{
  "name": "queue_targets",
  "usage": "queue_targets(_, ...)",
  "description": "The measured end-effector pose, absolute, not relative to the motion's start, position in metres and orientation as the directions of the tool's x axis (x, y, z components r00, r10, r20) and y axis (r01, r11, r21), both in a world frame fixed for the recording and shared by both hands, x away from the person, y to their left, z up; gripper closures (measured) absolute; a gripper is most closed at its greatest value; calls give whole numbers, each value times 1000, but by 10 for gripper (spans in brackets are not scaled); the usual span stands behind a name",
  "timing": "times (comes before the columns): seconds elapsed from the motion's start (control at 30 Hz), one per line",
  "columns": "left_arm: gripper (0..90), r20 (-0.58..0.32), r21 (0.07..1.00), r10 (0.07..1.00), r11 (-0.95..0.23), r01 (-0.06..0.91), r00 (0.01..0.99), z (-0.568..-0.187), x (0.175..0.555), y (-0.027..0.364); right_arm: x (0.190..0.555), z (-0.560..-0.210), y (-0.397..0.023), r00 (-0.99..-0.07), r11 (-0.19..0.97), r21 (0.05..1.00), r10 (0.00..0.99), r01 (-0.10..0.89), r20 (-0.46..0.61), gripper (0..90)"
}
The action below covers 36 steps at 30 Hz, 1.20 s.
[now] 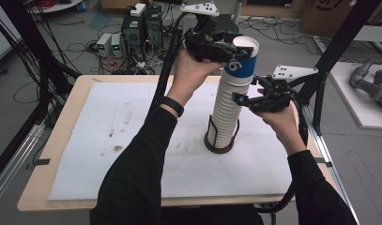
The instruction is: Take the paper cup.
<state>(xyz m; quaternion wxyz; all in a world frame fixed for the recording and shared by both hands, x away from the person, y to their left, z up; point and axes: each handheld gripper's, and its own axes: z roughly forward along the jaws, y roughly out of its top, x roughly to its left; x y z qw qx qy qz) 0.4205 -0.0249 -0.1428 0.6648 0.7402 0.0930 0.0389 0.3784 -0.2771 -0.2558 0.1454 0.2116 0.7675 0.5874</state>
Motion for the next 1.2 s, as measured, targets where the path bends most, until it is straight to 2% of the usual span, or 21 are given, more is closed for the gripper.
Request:
queue_targets(0.8, 300, -29, 999, 204, 30, 24, 978, -97, 409, -9, 378, -256, -277, -866, 220, 963, 500, 154, 24, 146)
queue_targets(1.2, 300, -9, 1000, 216, 27, 3, 976, -89, 399, 13, 378, -256, -277, -866, 221, 963, 500, 153, 23, 147)
